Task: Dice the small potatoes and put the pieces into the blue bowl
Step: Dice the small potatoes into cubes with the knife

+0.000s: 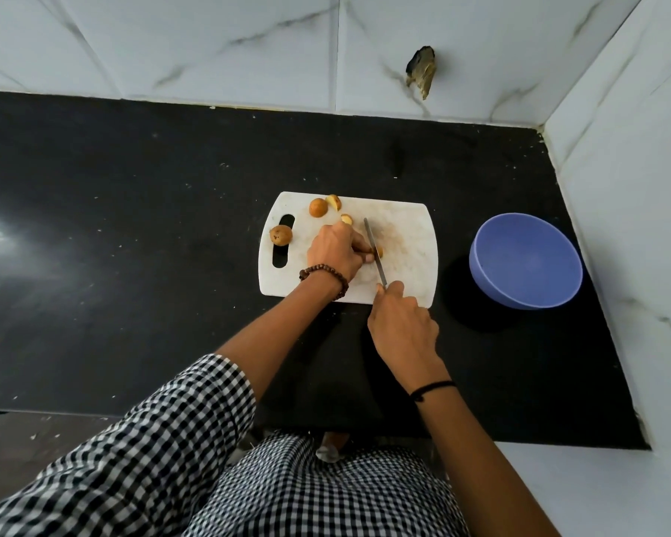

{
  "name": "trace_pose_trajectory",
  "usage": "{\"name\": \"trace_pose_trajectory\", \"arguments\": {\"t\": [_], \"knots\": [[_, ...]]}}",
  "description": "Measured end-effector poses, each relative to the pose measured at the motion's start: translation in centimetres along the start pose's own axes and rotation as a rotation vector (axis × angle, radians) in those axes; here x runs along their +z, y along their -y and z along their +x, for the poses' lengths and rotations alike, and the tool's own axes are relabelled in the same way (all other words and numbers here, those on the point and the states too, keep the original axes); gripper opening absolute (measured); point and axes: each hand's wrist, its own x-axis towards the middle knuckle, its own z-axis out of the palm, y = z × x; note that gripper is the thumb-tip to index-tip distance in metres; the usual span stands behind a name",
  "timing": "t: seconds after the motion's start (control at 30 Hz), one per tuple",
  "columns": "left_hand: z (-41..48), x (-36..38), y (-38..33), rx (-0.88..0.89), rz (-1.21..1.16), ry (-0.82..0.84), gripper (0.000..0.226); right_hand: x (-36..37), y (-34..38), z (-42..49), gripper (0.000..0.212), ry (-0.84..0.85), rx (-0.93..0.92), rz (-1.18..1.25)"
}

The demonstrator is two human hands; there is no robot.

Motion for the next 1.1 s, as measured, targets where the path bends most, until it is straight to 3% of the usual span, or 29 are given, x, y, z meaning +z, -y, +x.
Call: {"name": "trace_pose_trajectory", "arguments": {"t": [0.47,0.63,0.83,1.1], "knots": [[0.1,0.0,0.2,0.019,-0.051,0.03,0.01,-2.5,-3.8,-4.1,0.036,0.206,0.067,0.041],[0.1,-0.1,0.4,0.044,0.005,0.032,0.008,-4.3,-5.6,-4.2,0.045,0.216,0.077,0.264],[0.2,-0.3,-0.2,0.122,0.061,0.098,0.037,-5.0,-5.4,-3.2,0.046,0.201,0.124,0.393],[0.7,-0.5,-0.9,0.143,0.099,0.131,0.016,-2.8,-5.2,-1.6,0.046,0.196,0.147,0.555]]}}
